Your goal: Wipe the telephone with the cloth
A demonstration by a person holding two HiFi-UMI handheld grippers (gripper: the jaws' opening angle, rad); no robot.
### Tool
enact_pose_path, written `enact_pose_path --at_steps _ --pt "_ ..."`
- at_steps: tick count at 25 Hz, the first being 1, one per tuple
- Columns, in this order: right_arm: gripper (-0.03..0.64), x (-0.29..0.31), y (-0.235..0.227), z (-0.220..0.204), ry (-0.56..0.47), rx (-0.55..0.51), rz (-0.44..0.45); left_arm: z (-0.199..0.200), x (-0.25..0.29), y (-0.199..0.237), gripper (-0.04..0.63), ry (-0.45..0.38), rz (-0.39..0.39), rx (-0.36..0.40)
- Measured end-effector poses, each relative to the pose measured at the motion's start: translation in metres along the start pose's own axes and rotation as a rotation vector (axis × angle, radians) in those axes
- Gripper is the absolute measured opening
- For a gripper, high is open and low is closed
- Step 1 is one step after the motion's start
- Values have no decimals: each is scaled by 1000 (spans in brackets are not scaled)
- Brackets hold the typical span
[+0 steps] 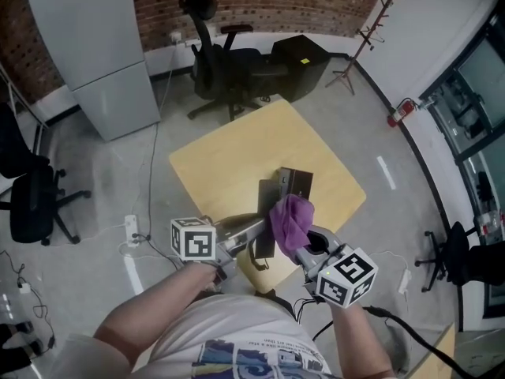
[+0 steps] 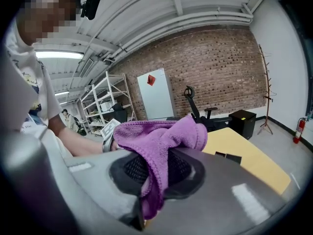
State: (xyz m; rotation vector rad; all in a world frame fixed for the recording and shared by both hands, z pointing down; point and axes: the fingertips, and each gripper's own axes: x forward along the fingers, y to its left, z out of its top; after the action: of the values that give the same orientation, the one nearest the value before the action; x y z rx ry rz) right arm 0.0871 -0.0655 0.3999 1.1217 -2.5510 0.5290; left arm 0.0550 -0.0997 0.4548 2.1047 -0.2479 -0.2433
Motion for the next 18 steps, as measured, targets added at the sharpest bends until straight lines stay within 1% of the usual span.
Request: enact_pose_path --at_steps 5,8,18 --pt "44 -10 13 -18 38 7 -8 9 -1 -3 80 -17 -16 6" --pt "44 -16 17 -18 42 6 -15 10 -1 -4 80 -19 -19 8" --pt "44 -10 8 43 -56 -59 -52 -13 0 -10 80 30 -22 15"
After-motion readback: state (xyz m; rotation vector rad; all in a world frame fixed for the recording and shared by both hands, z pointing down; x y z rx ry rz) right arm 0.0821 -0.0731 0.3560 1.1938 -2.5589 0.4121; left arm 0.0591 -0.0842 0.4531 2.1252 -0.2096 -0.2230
